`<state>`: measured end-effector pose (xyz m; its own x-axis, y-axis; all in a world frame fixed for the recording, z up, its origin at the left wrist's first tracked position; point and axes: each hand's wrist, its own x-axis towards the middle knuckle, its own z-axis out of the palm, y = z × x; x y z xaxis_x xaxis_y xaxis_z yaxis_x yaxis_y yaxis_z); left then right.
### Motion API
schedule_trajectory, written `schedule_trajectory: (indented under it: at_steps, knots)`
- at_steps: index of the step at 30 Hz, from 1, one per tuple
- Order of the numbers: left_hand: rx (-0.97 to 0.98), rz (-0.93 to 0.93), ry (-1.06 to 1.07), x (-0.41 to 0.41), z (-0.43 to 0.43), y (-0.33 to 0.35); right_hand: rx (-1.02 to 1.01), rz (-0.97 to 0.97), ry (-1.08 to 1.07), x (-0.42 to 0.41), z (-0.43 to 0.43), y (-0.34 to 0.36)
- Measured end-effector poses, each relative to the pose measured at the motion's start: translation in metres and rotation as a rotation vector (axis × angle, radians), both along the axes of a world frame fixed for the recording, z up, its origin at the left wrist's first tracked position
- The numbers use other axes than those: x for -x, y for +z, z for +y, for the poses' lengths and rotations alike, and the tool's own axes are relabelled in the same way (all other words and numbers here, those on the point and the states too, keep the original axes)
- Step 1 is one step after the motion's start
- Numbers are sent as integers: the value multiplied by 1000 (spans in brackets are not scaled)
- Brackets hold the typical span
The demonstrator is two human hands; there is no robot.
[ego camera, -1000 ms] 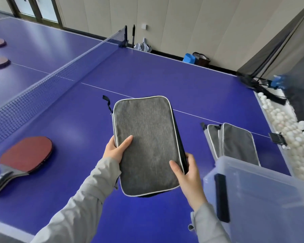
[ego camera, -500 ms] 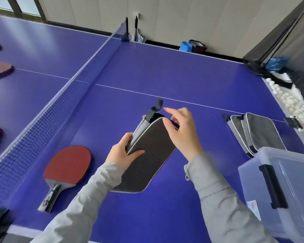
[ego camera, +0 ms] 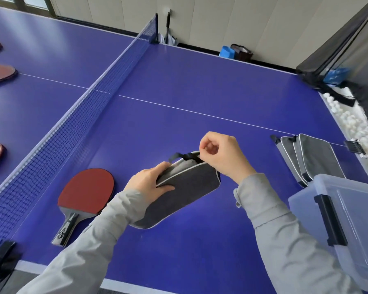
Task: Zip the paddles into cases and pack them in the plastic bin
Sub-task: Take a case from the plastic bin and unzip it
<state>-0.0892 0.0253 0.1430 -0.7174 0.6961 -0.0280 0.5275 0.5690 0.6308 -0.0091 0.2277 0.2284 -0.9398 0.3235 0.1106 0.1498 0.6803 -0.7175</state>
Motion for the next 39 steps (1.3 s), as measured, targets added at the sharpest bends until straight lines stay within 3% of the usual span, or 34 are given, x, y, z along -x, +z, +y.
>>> schedule_trajectory:
  at_steps: [5,11,15,20,27,34,39]
  knots:
    - [-135,-171,9,1,-6,0,179,3,-64,-11,20,-9]
    - [-521,-510,172,21,-20,17,332,-35,-259,-42,57,-40]
    - [-613,-744,239,25,-14,20,279,-100,-236,-55,50,-61]
    - [-660,-903,396,22,3,13,71,-93,-257,-67,32,-74]
    - [-698,-935,684,32,22,13,-63,21,-274,-95,0,-84]
    - [-746,-960,905,30,40,8,-50,199,-402,-113,-47,-102]
    - [-778,-927,1096,15,56,2,-17,233,-364,-108,-82,-108]
